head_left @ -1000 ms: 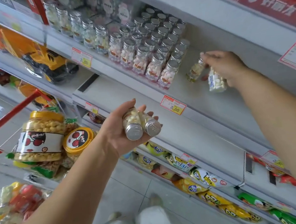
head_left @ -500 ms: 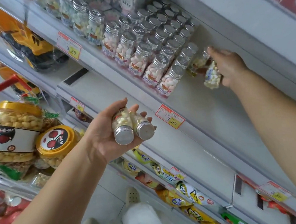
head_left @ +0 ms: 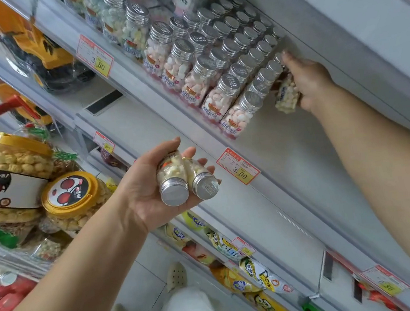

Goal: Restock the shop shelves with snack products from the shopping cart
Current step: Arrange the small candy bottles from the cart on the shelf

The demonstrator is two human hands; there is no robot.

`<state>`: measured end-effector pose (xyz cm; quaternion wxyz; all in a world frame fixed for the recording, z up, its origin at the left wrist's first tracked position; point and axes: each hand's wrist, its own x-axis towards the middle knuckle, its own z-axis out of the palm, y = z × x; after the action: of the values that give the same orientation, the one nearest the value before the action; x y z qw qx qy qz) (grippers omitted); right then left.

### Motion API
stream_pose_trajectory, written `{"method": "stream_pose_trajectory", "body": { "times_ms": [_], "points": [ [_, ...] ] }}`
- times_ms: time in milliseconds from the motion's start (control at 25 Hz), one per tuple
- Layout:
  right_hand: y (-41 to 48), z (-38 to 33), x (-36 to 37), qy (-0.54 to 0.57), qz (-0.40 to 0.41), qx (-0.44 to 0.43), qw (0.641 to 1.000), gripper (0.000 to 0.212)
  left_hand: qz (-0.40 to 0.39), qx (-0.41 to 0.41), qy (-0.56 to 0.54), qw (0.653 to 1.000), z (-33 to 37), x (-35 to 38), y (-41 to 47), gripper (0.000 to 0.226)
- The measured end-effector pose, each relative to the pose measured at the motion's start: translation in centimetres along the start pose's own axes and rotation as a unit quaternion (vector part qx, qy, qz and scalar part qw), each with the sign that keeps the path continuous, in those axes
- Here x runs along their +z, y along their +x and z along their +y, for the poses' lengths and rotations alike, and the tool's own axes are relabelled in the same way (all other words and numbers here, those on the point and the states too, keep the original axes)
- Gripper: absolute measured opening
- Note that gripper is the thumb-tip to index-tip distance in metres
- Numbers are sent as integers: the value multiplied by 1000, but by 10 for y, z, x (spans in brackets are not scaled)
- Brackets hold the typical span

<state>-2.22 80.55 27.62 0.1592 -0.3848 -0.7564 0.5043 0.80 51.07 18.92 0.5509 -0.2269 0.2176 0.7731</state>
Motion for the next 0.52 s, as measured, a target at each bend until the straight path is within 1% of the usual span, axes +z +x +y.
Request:
{"method": "stream_pose_trajectory", "body": {
  "times_ms": [80,160,200,280,320,400,480,520],
  "points": [
    [2,3,-1,-4,19,-17,1000,30,3,0,-1,1000,-1,-1,-1,37],
    [2,9,-6,-12,66,-42,997,35,3,-1,0,1000,-1,-2,-4,37],
    [1,13,-9,-4,91,-55,994,32,5,-1,0,1000,-1,-2,-4,37],
    [-5,21,-13,16,121,-89,989,20,8,-2,0,1000,-2,-2,-5,37],
    [-9,25,-13,15,131,-113,985,19,8,-3,0,1000,-3,-2,-5,37],
    [-21,35,-13,3,124,-150,981,18,7,-6,3,1000,-6,-1,-5,38],
    [-31,46,-16,-12,98,-158,983,17,7,-10,6,1000,-9,0,-4,39],
    [-35,51,-18,-9,79,-156,985,13,8,-12,8,1000,-10,1,-4,40]
  ]
}}
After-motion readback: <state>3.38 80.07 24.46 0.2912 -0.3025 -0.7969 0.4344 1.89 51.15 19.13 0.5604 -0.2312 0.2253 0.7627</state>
